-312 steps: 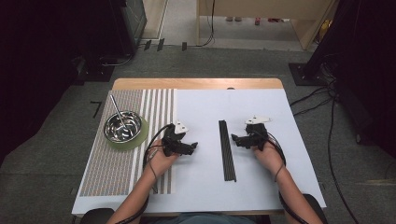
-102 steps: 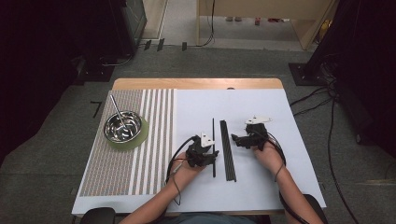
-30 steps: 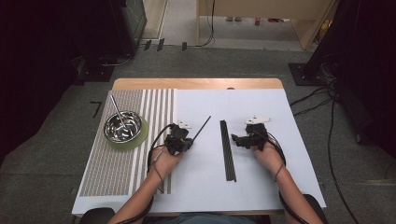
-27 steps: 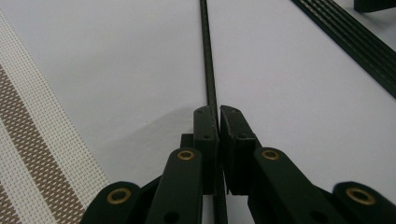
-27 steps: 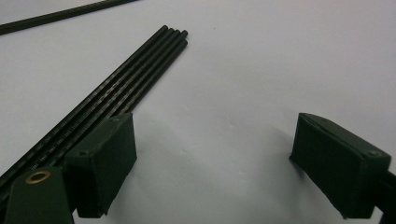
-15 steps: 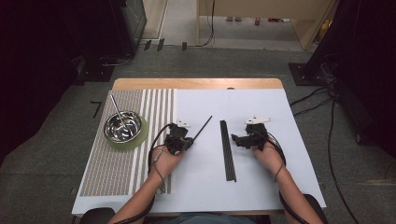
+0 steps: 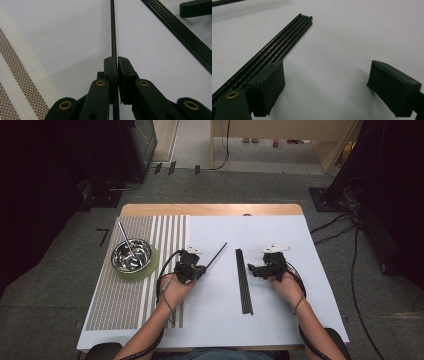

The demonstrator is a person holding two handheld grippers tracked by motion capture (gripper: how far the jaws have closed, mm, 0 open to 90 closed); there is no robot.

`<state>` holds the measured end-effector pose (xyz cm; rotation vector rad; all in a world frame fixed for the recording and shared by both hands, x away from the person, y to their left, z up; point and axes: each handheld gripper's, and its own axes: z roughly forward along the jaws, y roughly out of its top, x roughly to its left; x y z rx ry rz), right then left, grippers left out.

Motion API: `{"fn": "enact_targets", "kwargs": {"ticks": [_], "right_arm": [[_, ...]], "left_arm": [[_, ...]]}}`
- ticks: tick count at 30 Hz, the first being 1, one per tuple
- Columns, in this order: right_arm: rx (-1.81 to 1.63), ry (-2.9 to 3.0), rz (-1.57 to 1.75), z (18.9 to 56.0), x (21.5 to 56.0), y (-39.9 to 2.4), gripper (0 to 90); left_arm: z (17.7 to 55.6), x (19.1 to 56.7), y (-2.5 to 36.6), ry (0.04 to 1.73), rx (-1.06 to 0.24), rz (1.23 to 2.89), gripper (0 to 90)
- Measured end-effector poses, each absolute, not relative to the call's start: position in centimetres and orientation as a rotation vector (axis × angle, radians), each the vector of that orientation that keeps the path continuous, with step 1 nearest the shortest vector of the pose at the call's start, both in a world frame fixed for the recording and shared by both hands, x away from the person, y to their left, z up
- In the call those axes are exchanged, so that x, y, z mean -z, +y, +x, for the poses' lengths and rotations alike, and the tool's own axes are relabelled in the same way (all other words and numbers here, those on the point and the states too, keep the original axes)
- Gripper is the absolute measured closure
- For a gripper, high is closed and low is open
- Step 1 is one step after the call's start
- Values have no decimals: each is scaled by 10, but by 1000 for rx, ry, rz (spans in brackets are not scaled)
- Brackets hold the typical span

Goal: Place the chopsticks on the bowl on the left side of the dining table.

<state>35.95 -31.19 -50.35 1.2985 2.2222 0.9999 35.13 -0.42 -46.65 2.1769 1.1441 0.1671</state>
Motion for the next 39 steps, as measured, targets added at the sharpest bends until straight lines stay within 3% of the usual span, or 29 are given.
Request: {"fn": "enact_targets", "kwargs": {"ticks": [39], "right_arm": [[-999, 2223, 1298, 360, 503, -312, 136]], "left_arm": [[362, 445, 27, 1153, -130, 2176, 875]]}}
